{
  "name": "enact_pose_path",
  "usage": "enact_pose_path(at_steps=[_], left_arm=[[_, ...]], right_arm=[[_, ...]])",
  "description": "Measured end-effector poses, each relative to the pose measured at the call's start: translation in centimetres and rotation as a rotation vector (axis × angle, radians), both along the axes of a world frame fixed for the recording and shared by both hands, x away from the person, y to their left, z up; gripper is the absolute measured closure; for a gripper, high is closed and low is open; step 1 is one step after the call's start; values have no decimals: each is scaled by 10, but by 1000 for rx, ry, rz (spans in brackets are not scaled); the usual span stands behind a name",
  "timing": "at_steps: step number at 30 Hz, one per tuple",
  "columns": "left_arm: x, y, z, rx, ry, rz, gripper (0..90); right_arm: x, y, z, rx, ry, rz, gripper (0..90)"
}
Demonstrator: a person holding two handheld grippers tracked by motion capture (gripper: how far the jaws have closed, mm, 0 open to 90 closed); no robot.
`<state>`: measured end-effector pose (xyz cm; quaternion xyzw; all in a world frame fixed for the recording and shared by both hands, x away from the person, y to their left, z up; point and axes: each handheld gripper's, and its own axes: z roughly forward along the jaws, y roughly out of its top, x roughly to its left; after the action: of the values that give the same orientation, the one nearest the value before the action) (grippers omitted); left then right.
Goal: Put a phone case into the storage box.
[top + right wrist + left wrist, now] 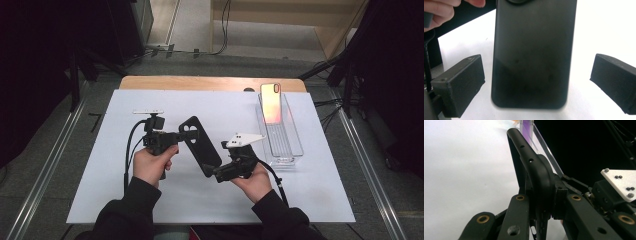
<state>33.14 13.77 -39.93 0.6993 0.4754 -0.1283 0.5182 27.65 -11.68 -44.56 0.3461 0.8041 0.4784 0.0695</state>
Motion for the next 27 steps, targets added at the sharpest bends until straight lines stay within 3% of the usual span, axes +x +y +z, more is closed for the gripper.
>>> enact_pose_path(at_steps=[2, 6, 12, 21, 27], left_arm=[[-2, 0, 1, 11, -30, 5, 803], [-7, -3, 2, 72, -110, 15, 801], [-11, -7, 1, 124, -185, 16, 801], [-20, -13, 0, 176, -332, -8, 800], [-23, -17, -1, 178, -355, -35, 802]], right_arm=[[0, -2, 0, -8, 1, 2, 0], [-1, -5, 1, 0, 6, 6, 0], [-1, -7, 1, -12, 11, 1, 0], [1, -9, 1, -19, 5, -15, 0], [1, -9, 2, -2, -20, -26, 0]])
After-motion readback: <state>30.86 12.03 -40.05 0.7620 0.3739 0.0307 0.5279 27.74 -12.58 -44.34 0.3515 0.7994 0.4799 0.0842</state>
